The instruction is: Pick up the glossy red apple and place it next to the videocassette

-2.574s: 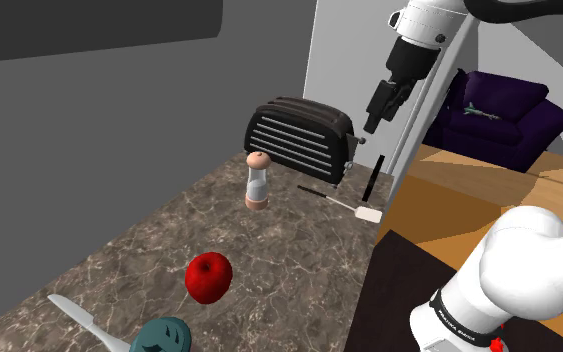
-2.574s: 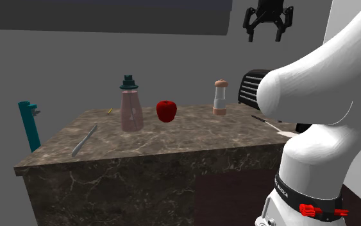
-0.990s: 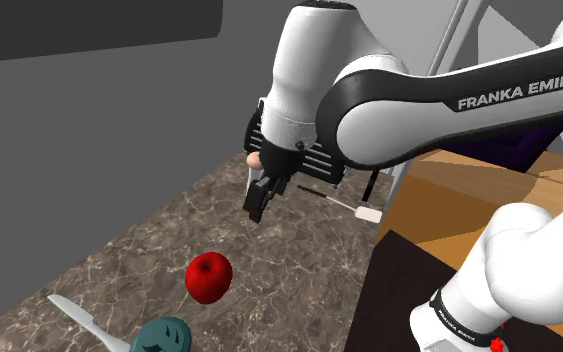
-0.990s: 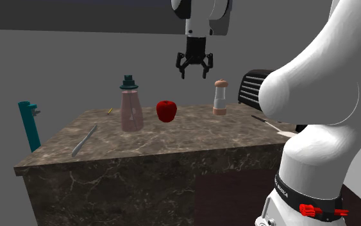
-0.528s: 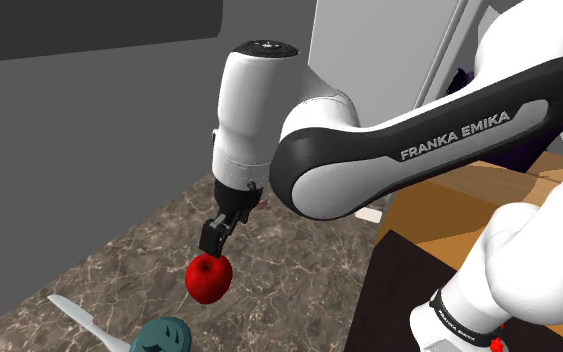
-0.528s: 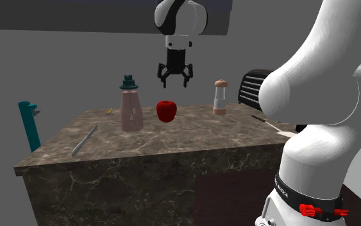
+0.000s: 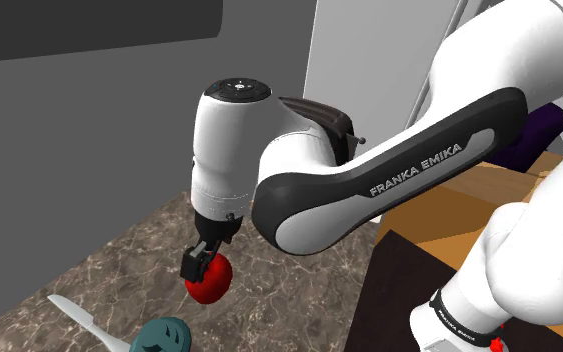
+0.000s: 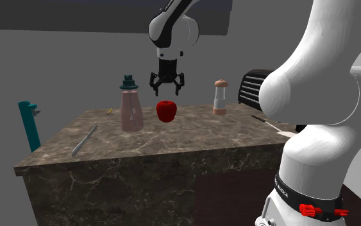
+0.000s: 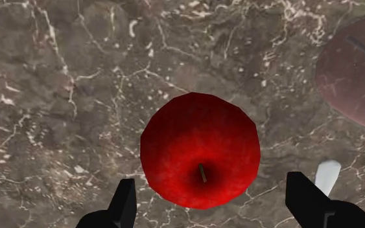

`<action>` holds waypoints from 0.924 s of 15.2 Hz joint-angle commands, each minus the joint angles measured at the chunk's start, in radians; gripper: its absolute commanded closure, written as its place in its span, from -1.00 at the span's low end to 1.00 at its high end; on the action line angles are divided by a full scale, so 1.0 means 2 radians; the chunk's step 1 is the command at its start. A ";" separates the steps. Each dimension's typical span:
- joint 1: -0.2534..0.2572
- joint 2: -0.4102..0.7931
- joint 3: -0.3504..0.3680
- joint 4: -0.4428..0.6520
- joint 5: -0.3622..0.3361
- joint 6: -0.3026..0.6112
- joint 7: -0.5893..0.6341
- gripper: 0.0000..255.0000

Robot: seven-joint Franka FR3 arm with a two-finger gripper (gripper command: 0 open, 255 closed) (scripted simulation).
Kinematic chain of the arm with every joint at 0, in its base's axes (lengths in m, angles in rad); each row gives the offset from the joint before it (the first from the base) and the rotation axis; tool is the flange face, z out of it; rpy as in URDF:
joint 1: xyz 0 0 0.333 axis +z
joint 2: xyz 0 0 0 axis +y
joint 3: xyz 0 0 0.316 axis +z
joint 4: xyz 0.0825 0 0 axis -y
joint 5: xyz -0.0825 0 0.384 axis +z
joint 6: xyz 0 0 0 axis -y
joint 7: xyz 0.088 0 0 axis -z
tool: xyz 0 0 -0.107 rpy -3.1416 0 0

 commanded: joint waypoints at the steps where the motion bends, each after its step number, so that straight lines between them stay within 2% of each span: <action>1: -0.001 0.010 0.000 -0.004 -0.009 0.012 0.005 -1.00; 2: -0.001 0.019 0.000 -0.006 -0.018 0.021 0.011 -1.00; 10: 0.000 0.019 0.000 -0.006 -0.018 0.021 0.011 -1.00; 11: 0.000 0.019 0.000 -0.006 -0.018 0.021 0.011 1.00; 14: 0.000 0.019 0.000 -0.006 -0.018 0.021 0.011 1.00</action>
